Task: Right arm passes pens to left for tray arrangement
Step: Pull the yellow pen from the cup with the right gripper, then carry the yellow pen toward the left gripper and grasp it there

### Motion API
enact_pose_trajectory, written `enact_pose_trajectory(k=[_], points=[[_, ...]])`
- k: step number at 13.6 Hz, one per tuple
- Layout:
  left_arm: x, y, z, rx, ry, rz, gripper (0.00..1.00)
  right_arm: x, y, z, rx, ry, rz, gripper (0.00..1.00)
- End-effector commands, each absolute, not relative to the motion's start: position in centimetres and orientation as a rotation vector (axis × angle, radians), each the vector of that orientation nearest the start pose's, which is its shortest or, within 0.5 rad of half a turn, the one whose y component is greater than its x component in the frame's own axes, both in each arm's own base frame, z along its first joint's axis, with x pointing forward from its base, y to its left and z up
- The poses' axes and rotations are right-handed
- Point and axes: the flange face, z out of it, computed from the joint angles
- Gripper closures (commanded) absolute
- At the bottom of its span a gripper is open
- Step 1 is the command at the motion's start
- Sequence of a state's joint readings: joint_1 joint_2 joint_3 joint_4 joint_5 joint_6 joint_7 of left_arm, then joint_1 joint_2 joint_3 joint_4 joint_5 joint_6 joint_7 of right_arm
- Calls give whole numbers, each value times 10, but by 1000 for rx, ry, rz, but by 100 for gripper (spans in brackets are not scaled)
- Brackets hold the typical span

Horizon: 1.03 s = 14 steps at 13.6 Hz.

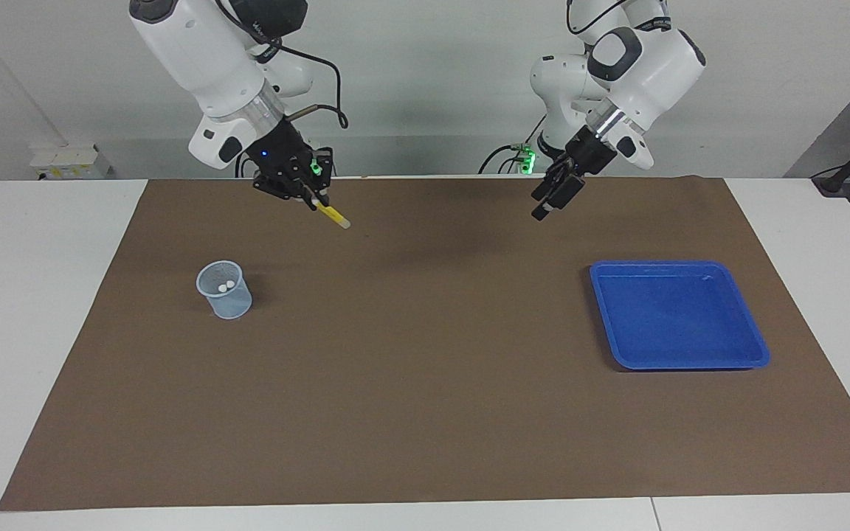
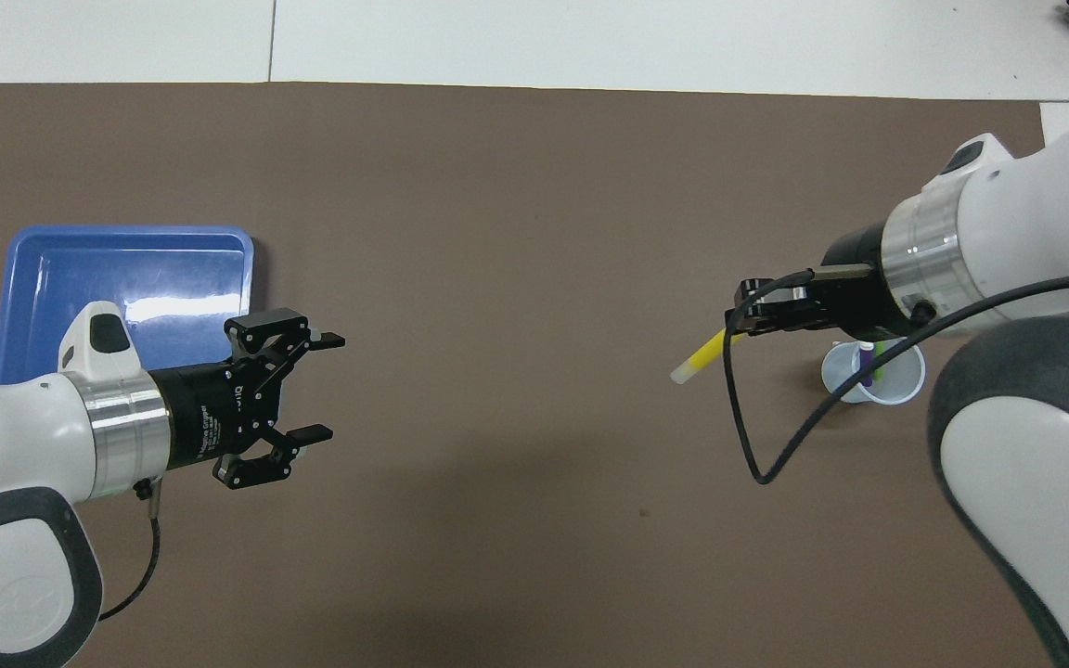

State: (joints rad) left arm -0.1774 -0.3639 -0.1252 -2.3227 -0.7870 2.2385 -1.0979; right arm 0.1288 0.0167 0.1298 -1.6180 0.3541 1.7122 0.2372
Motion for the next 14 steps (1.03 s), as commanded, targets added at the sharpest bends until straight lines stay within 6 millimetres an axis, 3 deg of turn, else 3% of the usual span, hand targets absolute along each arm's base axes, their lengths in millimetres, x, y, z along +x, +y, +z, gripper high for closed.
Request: enact_pose_trajectory(k=[1,4,6,8,11,14], points=[[436,-180,526,1850,1557,-298,5,536,231,614,-2668,255,1,100],[426,-221,527,1688,1702,-345,8,521,278,603,-2529,437,-34,100],[422,-231,530,1603,1770,-373,12,512,306,591,-2472,495,-60,100],[422,-236,531,1581,1774,-354,7,504,325,585,-2421,563,-36,100],[417,-254,534,1515,1789,-315,6,500,333,582,-2359,624,-24,100],[417,-257,533,1503,1782,-291,8,503,333,581,-2300,662,-12,100]])
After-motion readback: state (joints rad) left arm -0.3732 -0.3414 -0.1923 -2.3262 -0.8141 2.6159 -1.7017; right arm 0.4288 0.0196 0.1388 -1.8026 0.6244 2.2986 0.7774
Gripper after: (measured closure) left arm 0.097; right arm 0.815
